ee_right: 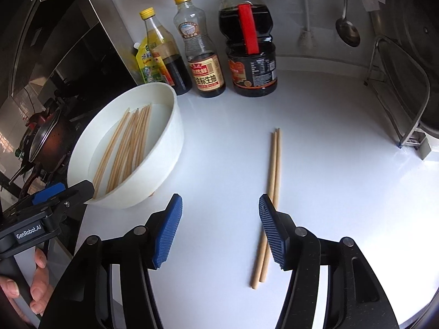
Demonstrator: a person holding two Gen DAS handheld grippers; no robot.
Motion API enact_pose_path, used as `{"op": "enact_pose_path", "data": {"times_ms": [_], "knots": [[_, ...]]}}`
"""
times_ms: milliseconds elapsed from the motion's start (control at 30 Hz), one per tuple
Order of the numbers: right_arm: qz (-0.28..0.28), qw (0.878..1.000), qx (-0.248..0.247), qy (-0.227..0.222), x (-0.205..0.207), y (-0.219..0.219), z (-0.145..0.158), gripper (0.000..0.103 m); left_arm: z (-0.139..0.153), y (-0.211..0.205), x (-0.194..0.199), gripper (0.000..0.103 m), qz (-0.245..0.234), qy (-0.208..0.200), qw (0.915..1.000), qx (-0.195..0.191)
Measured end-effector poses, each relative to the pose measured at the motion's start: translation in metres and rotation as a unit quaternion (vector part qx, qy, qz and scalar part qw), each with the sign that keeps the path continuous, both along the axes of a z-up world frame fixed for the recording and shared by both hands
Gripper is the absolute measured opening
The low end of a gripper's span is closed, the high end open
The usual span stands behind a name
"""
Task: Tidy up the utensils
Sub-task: 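Lift both open tools out of the basin toward the last chopsticks, then lower both open tools over the last two chopsticks and spread them apart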
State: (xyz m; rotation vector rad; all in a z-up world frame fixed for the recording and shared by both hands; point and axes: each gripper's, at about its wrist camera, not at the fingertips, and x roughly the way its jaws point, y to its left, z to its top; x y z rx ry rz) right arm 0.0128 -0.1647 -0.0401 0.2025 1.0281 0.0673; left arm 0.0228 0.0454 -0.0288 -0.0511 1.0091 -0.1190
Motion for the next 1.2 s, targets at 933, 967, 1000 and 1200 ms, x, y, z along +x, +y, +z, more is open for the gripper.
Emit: {"op": "enact_pose_path", "data": {"times_ms": [933, 967, 1000, 1200], "knots": [[-0.032, 0.995, -0.085, 0.044, 0.002, -0.044, -0.088, 0.056, -0.037, -0.072, -0.018, 0.094, -0.069, -0.020, 0.9968, 0.035], [-0.031, 0.995, -0.087, 0.044, 0.001, -0.044, -0.088, 0.056, -0.037, -0.072, -0.018, 0.094, -0.069, -0.021, 0.9968, 0.035], [-0.031, 0.995, -0.089, 0.043, 0.002, -0.043, -0.088, 0.056, -0.038, -0.072, -0.018, 0.094, -0.068, -0.020, 0.9968, 0.035], [-0.030, 0.994, -0.094, 0.044, 0.003, -0.044, -0.088, 0.056, -0.038, -0.072, -0.017, 0.094, -0.068, -0.019, 0.9969, 0.034]]}}
